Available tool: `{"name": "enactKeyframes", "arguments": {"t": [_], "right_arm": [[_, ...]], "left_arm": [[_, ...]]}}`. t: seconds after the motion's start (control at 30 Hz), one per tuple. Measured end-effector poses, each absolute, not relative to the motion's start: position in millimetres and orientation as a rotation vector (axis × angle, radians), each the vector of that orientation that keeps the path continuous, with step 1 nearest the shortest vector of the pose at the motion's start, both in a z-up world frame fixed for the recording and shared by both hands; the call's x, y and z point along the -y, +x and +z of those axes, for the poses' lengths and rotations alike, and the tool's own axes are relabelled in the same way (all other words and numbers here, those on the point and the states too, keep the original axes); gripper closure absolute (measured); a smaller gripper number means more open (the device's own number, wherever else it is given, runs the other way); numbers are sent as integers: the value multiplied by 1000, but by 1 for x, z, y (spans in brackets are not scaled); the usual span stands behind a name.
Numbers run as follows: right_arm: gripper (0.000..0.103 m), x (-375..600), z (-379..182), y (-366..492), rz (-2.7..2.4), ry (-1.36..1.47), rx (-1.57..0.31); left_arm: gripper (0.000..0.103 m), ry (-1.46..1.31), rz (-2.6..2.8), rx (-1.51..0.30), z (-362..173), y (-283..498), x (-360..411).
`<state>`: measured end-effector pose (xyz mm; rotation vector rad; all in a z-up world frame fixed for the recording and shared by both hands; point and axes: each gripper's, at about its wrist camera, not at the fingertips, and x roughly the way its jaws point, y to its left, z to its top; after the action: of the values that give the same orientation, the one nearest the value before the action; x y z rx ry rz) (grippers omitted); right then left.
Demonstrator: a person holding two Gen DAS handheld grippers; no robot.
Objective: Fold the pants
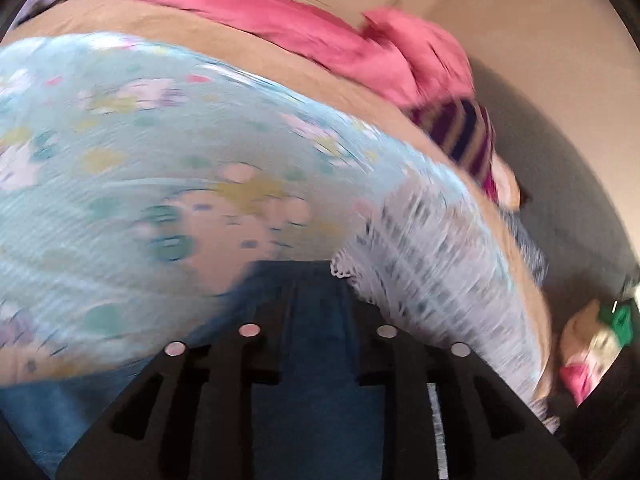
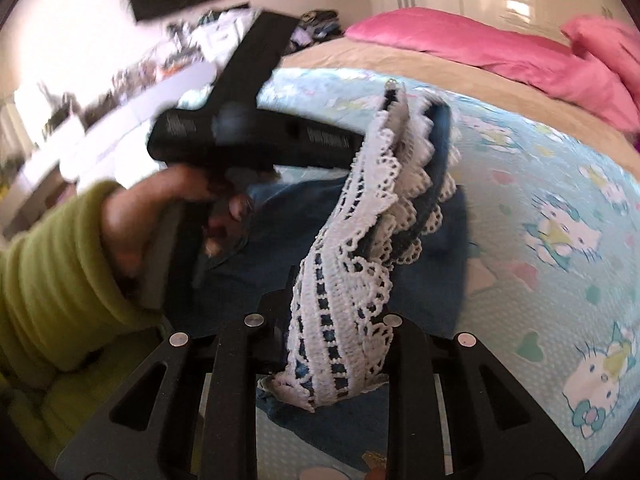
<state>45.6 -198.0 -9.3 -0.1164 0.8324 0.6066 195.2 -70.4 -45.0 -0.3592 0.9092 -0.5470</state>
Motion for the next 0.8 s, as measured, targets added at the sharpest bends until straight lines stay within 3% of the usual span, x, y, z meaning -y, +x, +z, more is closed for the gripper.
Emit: {"name": "enactKeyframes", "arguments": {"t": [0.03, 0.13, 0.2, 0.3, 0.47, 0.53, 0.8], "right_arm": [[87, 187, -12, 44, 605, -160, -836], [87, 164, -20, 42, 613, -239, -852], [82, 149, -28, 38, 629, -276, -870], [65, 137, -29, 34, 651, -298, -872], [50, 137, -12, 18, 764, -259, -843], [47, 142, -3, 11, 791, -253, -817], [41, 188, 29, 8, 794, -185, -709]], "left_arm": [[65, -381, -520, -901, -45, 194, 58], [62, -451, -451, -876, -46, 188, 18], [60, -489, -431, -867, -48, 184, -1], [51, -554, -421, -852, -53, 177, -23], [49, -594, -444, -850, -58, 175, -31], [42, -612, -458, -847, -58, 173, -32], [41, -673, -437, -760, -47, 165, -48]]}}
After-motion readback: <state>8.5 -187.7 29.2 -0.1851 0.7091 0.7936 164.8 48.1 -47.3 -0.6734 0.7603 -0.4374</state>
